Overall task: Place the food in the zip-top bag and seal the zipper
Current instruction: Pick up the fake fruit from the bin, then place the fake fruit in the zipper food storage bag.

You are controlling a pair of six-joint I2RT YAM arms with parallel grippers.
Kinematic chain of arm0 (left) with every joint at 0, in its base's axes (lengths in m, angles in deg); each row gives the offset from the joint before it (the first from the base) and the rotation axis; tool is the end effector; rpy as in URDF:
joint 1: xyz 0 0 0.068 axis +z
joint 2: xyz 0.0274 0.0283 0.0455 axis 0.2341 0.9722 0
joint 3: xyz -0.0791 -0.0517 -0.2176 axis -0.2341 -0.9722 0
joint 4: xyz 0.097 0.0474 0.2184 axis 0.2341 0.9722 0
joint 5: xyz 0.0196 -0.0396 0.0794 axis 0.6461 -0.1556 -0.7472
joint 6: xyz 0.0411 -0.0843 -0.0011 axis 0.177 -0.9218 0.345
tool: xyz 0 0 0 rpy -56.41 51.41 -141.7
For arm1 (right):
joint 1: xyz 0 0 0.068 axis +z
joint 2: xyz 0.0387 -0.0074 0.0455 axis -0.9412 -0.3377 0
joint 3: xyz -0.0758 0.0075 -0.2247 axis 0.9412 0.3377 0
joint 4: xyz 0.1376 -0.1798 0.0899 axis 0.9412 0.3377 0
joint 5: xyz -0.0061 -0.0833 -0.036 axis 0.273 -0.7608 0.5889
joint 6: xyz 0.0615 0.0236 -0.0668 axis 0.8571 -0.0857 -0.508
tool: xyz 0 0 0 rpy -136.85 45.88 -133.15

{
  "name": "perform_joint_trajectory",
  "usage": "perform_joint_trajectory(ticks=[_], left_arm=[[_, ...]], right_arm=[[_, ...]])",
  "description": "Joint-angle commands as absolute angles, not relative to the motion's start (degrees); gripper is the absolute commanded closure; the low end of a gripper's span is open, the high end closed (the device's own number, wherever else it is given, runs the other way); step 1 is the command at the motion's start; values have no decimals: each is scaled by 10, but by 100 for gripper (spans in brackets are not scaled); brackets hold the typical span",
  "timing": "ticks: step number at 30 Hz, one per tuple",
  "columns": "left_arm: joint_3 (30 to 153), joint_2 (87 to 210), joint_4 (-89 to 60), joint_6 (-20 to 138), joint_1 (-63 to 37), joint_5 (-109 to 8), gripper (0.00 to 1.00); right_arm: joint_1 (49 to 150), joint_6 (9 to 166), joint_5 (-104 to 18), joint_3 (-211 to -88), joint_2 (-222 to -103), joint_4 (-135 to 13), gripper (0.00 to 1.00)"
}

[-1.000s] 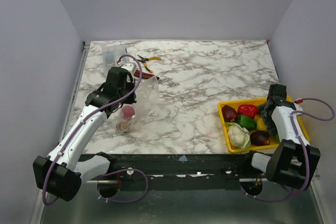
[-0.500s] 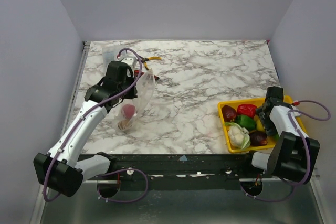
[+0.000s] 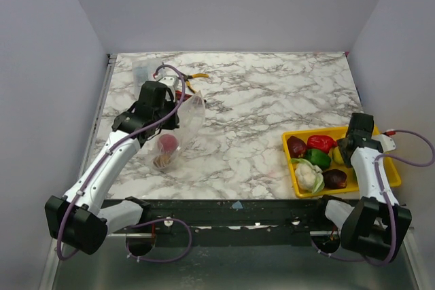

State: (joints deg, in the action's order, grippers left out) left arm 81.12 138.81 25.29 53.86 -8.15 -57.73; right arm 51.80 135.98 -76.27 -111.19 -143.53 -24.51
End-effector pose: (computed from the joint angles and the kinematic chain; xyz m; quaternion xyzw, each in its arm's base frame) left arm 0.2537 -0.1025 0.2617 0.0409 0.9102 -0.1440 0.3862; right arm 0.1920 -0.1020 0.1415 0.6122 0.7237 -0.1250 0.2931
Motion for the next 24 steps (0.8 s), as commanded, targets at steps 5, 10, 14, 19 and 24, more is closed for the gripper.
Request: perform_joint_trajectory(ticks=[5,10,14,19,24], left_arm=[[793,1366,233,538,-79,-550,100],[787,1362,231,535,-79,-543,100],[786,1358,230,535,-79,-543,100],[784,1357,229,537,-79,-550,100],[781,1354,228,539,-78,-564,100]], right_arm=[[517,1329,-765,-1176,-1353,-199,99],[528,1289,-659,-1219,-1322,-216,99],[589,1255,-472,-1210,-1309,-326,99],[821,1267,-452,-1169,-1305,-496,99],[1092,1237,-567,-1193,-1399,-596,99]])
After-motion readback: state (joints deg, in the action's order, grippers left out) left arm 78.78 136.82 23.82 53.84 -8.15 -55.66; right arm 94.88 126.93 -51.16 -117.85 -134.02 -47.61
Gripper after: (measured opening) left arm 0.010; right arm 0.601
